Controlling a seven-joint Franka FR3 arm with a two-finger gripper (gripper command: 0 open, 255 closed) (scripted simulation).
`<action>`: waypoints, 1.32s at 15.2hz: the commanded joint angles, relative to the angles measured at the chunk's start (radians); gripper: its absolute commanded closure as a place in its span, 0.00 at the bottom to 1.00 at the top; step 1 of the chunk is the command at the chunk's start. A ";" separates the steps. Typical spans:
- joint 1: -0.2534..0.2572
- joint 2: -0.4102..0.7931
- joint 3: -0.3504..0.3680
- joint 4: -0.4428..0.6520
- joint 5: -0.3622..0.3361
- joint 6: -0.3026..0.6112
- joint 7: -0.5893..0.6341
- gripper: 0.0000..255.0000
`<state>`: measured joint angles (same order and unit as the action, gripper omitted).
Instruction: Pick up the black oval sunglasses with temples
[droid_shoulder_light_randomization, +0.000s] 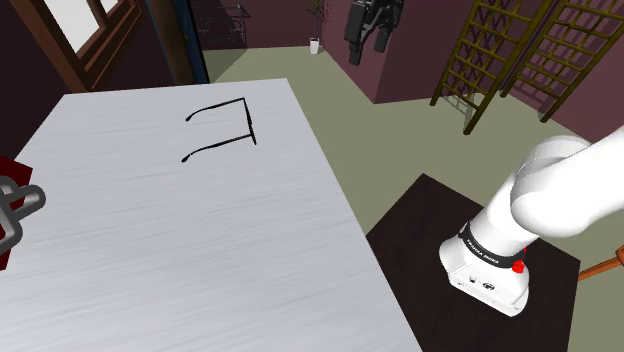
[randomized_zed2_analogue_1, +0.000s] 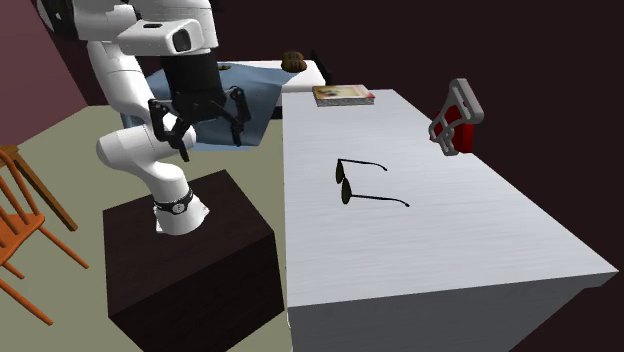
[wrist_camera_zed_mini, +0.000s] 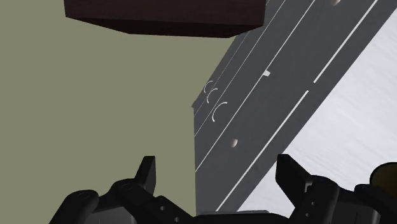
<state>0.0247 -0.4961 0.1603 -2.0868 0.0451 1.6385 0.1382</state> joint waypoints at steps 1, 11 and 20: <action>0.003 0.077 0.032 0.053 0.001 0.004 0.041 0.00; 0.050 0.494 0.171 0.418 -0.057 -0.056 0.266 0.00; 0.176 0.909 0.215 0.886 -0.162 -0.210 0.424 0.00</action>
<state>0.1906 0.3887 0.3743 -1.2325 -0.1113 1.4415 0.5537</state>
